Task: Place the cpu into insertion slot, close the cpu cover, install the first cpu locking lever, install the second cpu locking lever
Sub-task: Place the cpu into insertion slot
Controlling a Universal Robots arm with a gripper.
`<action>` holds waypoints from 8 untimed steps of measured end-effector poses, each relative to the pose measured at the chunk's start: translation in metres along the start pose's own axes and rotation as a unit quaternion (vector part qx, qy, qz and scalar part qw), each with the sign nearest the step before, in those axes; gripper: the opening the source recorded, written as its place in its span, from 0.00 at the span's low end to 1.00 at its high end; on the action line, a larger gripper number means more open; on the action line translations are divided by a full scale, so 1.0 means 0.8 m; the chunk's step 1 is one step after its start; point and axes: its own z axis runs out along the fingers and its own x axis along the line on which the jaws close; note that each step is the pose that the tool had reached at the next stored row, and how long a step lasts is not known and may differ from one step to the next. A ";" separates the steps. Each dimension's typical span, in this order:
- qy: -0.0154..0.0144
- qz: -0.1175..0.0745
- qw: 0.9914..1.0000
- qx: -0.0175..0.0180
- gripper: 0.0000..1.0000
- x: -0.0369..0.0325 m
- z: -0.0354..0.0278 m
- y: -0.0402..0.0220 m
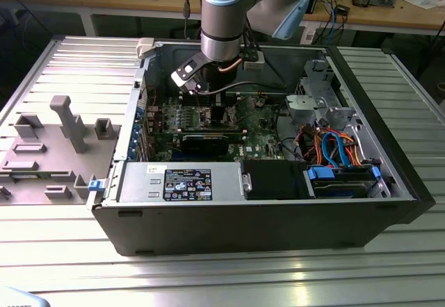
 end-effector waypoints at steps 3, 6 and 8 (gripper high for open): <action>0.000 0.000 1.000 0.000 0.54 0.0001 -0.0012 0.0000; -0.001 0.000 1.000 0.000 0.54 0.0001 -0.0027 0.0000; -0.001 0.000 1.000 0.000 0.54 0.0000 -0.0028 0.0000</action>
